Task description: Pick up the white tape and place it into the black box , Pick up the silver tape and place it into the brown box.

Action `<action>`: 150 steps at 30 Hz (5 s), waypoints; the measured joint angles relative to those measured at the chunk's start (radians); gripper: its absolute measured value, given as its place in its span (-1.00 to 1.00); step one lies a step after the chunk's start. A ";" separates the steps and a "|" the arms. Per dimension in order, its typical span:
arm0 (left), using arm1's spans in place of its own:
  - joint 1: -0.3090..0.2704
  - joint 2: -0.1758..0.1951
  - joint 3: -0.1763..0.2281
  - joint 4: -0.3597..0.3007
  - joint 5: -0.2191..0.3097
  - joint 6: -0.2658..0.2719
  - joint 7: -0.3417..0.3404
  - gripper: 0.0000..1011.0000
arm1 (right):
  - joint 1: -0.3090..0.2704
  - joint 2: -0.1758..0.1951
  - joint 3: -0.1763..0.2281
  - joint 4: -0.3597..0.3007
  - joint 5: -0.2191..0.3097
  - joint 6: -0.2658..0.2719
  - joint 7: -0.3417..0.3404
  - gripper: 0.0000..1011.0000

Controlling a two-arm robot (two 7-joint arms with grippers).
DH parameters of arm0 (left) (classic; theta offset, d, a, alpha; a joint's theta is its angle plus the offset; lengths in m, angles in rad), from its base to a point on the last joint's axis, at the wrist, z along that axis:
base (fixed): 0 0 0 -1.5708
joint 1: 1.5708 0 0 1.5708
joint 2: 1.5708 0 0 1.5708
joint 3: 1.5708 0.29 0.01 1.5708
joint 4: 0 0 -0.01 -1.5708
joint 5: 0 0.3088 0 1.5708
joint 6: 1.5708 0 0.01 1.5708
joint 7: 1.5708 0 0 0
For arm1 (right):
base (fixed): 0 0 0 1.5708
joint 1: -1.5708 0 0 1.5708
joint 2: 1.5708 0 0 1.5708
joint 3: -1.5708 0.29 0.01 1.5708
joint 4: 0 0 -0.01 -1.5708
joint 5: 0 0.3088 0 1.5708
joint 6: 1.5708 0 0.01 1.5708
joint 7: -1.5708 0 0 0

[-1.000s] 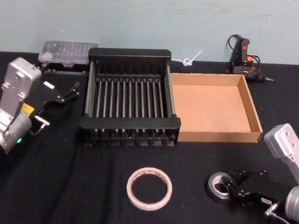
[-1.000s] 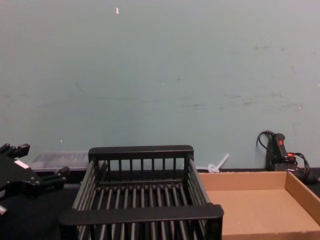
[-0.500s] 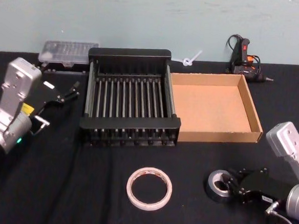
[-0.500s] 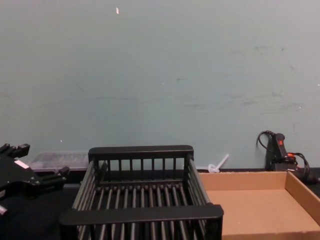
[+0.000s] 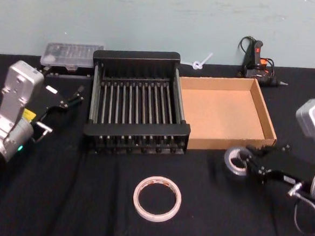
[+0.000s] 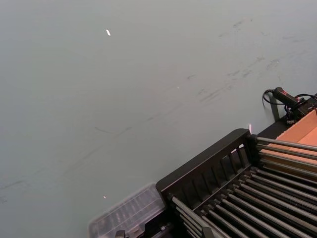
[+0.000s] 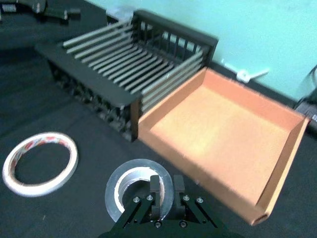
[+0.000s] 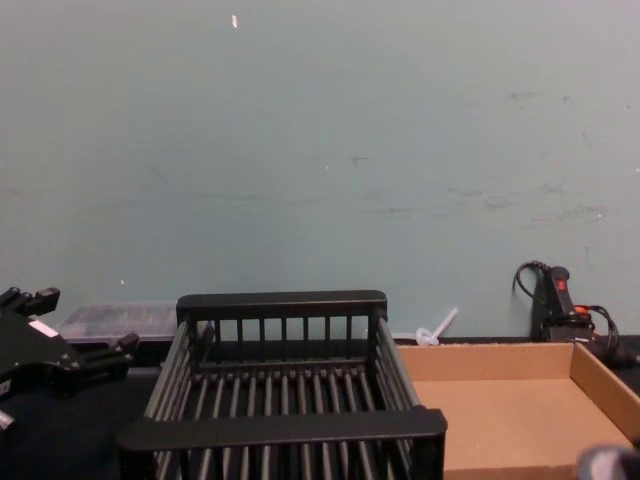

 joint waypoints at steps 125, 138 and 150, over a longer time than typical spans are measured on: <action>0.000 0.000 0.000 0.000 0.000 0.000 0.000 0.98 | 0.295 -0.177 -0.052 0.312 -0.096 -0.075 0.050 0.98; 0.000 0.000 0.000 0.000 0.000 0.000 0.000 0.98 | 0.145 -0.076 -0.060 0.199 -0.042 -0.187 0.123 0.98; 0.000 0.000 0.000 0.000 0.000 0.000 0.000 0.98 | 0.117 -0.057 -0.131 0.185 -0.027 -0.226 0.168 0.98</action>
